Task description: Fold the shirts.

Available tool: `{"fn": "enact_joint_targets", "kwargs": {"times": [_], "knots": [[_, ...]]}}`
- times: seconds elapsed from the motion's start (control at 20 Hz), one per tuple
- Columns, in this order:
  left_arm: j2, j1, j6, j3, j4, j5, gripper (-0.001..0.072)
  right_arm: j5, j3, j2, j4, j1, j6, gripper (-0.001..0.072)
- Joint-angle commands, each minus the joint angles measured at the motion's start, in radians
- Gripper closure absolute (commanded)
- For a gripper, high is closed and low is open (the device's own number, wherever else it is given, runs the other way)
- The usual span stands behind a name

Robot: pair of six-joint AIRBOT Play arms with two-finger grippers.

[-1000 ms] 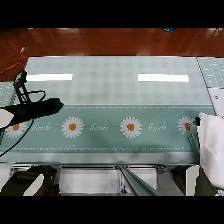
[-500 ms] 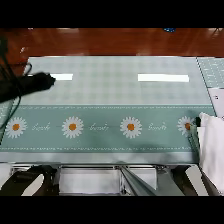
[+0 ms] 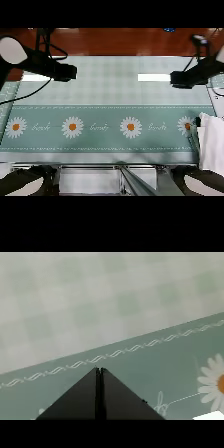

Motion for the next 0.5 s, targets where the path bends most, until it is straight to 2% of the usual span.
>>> {"fn": "enact_joint_targets", "kwargs": {"times": [0.0,0.45], "knots": [[-0.028,0.012,-0.082,-0.074,0.097,-0.043,0.0687,-0.002,0.006,-0.118,-0.132,0.102,0.040,0.0690],[-0.030,0.012,-0.078,-0.077,0.097,-0.042,0.0687,-0.024,0.006,-0.127,-0.137,0.102,0.061,0.0690]]}}
